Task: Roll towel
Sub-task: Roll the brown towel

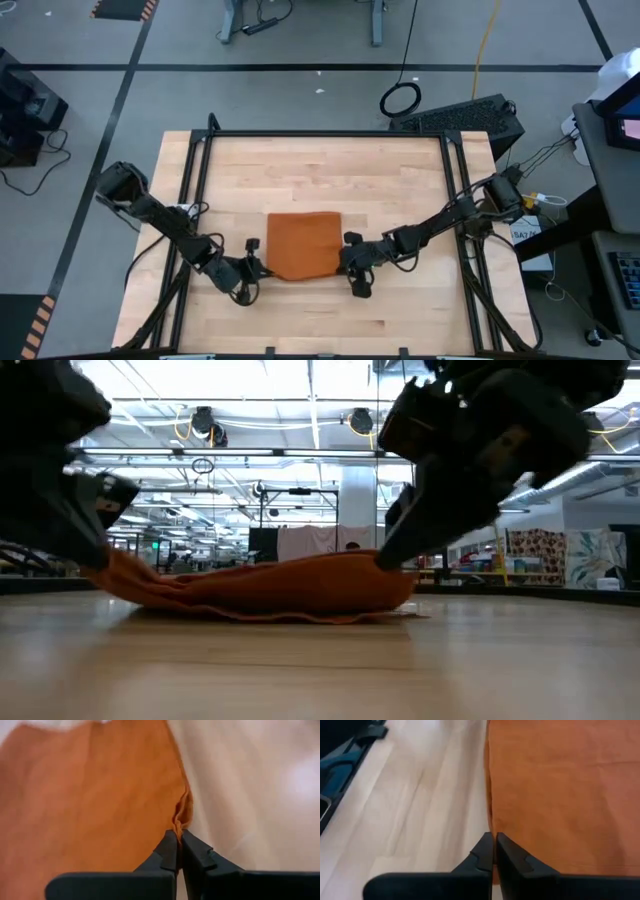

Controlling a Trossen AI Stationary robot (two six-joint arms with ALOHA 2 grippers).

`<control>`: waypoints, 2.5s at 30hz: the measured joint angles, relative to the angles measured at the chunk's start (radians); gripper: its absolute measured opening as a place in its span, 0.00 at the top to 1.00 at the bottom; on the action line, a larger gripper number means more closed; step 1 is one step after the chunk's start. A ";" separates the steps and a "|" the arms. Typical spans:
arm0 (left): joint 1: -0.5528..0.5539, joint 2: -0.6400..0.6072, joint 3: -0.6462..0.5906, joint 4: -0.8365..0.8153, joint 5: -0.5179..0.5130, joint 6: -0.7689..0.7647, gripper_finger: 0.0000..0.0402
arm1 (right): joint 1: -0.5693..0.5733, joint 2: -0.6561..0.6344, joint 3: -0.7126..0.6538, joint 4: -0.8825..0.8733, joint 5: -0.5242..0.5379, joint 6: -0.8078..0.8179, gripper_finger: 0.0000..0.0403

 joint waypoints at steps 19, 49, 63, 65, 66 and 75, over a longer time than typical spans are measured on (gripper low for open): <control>0.010 0.001 -0.119 0.010 -0.075 -0.232 0.98 | 0.019 0.006 0.000 0.012 0.164 -0.134 0.89; 0.006 0.001 -0.164 0.058 -0.092 -0.348 0.95 | 0.025 0.379 0.003 0.577 0.355 -0.032 0.50; 0.001 0.002 -0.166 0.109 -0.066 -0.346 0.91 | 0.025 0.383 0.003 0.524 0.345 -0.012 0.91; -0.013 0.002 -0.166 0.109 -0.059 -0.340 0.86 | 0.025 0.383 0.003 0.520 0.337 0.006 0.97; -0.020 0.002 -0.166 0.112 -0.053 -0.339 0.83 | 0.025 0.383 0.003 0.523 0.323 0.015 0.98; -0.097 -0.038 -0.099 0.116 -0.141 -0.216 0.54 | -0.022 0.317 -0.001 0.507 0.159 0.153 0.98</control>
